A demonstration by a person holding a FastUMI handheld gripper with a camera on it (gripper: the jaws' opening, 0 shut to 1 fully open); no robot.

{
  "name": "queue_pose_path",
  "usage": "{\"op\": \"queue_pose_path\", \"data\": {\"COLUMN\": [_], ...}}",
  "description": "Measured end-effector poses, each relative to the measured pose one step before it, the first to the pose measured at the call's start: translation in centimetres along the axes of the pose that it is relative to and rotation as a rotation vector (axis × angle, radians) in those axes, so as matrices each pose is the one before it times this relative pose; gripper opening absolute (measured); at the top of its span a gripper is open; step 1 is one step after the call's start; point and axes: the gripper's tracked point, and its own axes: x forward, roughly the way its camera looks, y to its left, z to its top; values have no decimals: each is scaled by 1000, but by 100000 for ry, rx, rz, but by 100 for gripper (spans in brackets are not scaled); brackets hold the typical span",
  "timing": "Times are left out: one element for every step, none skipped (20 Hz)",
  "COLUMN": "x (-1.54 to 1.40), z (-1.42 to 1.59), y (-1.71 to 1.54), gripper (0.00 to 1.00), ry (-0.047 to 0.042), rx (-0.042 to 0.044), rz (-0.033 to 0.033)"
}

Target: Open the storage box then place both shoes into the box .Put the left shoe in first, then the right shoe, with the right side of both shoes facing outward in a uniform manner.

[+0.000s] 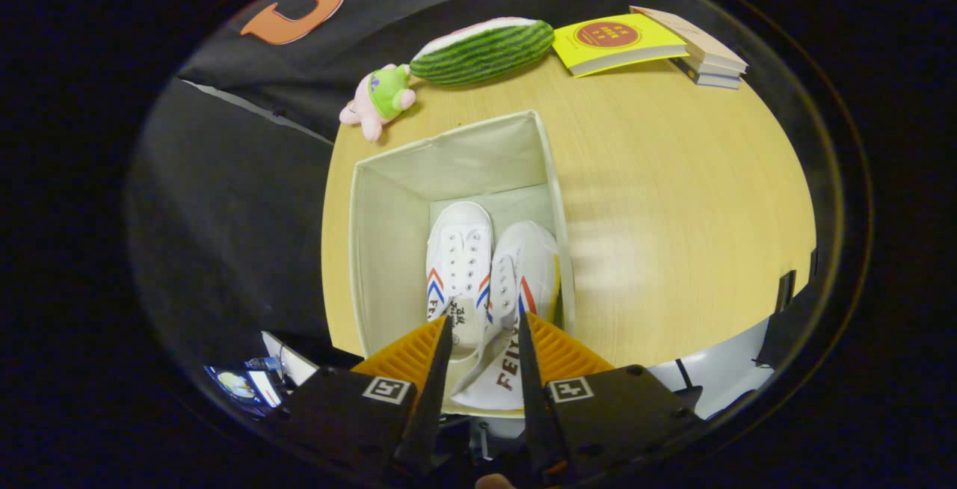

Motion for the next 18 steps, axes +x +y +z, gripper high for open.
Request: {"op": "queue_pose_path", "data": {"x": [-316,-525,-523,-408,-576,-448,-530,-567,-630,-712,-716,-863,-977,-989,-917,-1036,-983,-856], "z": [575,461,449,511,550,618,511,491,540,701,881,941,1172,1151,1320,1050,1243,1226], "y": [-285,-157,-27,-80,-97,-113,-181,-224,-320,-468,-514,-566,-546,-632,-512,-796,-539,-761], "gripper": [73,77,81,81,81,81,81,81,81,81,81,81,82,82,83,83,84,84], "ry": [-2526,-2750,-2718,-2798,-3058,-3190,-2993,-2874,-3061,-3886,-4677,-5388,-6177,-6387,-6317,-5477,-6216,-5928], "rx": [-1544,-1489,-1544,-1630,-1346,-1109,-953,-811,-1066,-1016,-1423,-1606,-1610,-1537,-1221,-1290,-1578,-1602], "rz": [-1211,-987,-482,-473,-541,-554,-772,-681,-1038,-1465,-1627,-1615,-1335,-1419,-983,-1656,-233,-1366]}}
